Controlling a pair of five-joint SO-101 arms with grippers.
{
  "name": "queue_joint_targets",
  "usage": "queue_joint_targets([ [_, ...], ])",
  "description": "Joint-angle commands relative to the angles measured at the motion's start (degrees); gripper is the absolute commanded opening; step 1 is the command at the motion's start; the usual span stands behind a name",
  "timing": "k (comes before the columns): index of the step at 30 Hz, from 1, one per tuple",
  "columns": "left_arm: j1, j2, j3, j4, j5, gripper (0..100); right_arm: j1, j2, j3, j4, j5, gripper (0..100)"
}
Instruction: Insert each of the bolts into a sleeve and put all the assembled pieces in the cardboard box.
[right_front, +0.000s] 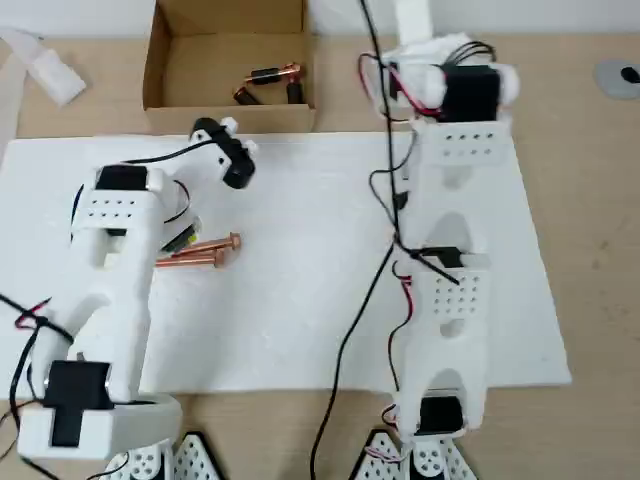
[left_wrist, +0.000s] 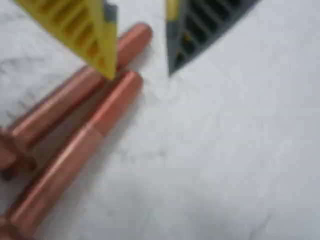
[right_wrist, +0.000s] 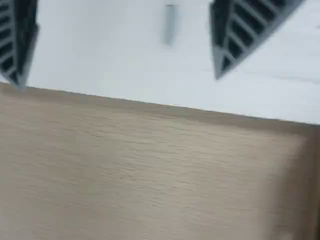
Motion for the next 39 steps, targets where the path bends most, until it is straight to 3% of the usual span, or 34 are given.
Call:
queue_joint_targets([
  [1,2.11,1.80,-4.22,-3.34,-1.85,8,3.30,-4.62,-1.89,1.14,0.44,27.8],
  [15,9.67,15.25,-4.66,-17.23,3.25,8,8.75,-4.53,-1.71,1.14,0.44,27.8],
  [21,9.93,19.12,-6.59,-17.93,3.34,8,9.89,-2.15,-1.71,1.14,0.44,27.8],
  [25,9.85,18.42,-12.48,-13.19,6.86,8,9.80,0.75,-1.89,1.14,0.44,27.8],
  [29,10.20,16.92,-22.95,0.00,7.03,8,9.45,2.42,-2.07,1.14,0.44,27.8],
  [32,9.93,16.84,-27.52,8.18,1.23,8,9.45,2.86,-2.15,1.14,0.44,27.8],
  [39,7.82,16.92,-27.25,19.69,-19.78,8,9.63,2.86,-2.15,1.14,0.44,27.8],
])
